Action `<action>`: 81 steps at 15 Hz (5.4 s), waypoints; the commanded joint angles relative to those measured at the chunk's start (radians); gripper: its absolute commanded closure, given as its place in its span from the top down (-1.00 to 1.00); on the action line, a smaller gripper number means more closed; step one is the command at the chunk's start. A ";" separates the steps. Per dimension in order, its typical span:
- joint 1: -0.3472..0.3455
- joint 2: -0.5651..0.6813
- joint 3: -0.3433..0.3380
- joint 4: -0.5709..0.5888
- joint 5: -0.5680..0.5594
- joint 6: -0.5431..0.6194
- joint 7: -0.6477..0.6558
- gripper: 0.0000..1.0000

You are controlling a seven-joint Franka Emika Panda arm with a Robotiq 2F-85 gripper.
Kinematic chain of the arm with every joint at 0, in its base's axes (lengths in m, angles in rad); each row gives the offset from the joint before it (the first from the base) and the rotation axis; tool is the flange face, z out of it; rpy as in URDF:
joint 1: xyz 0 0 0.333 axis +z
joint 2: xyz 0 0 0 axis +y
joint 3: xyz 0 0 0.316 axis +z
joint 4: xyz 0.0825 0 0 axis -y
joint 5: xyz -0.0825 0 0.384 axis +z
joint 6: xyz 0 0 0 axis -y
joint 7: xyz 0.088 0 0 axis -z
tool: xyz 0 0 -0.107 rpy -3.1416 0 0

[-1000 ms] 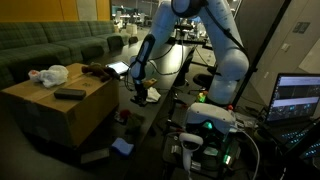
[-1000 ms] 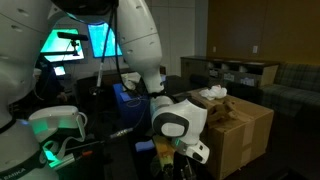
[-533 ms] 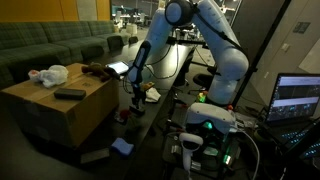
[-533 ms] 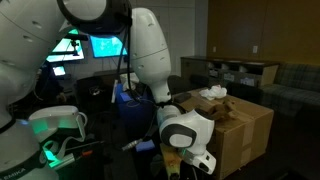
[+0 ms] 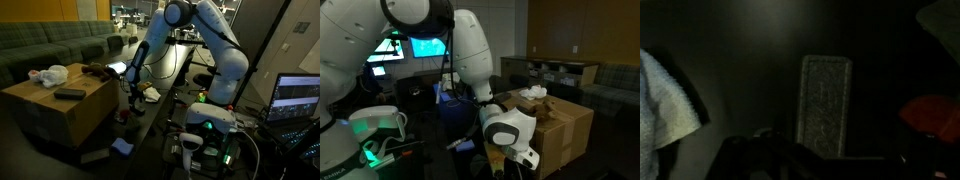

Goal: Swap the things on the box with the things on the table

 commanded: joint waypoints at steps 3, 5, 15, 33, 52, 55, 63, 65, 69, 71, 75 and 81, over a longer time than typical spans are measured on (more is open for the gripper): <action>0.013 -0.033 0.047 -0.009 0.013 0.053 -0.016 1.00; 0.019 -0.030 0.063 -0.004 0.011 0.068 -0.022 1.00; 0.024 -0.002 0.135 0.005 0.000 0.141 -0.102 1.00; 0.046 0.096 0.130 0.069 -0.030 0.165 -0.129 0.16; 0.065 -0.183 0.115 -0.119 -0.025 -0.089 -0.134 -0.93; 0.069 -0.291 0.110 -0.168 -0.022 -0.147 -0.135 -0.93; 0.087 -0.543 0.078 -0.160 -0.015 -0.288 -0.111 -0.93; 0.098 -0.580 0.067 -0.136 -0.018 -0.299 -0.088 -0.93; 0.120 -0.615 0.052 -0.062 -0.017 -0.291 -0.042 -0.93; 0.134 -0.608 0.049 -0.013 -0.023 -0.278 -0.015 -0.93; 0.163 -0.562 0.048 0.095 -0.033 -0.259 0.037 -0.93; 0.191 -0.478 0.052 0.202 -0.031 -0.208 0.052 -0.93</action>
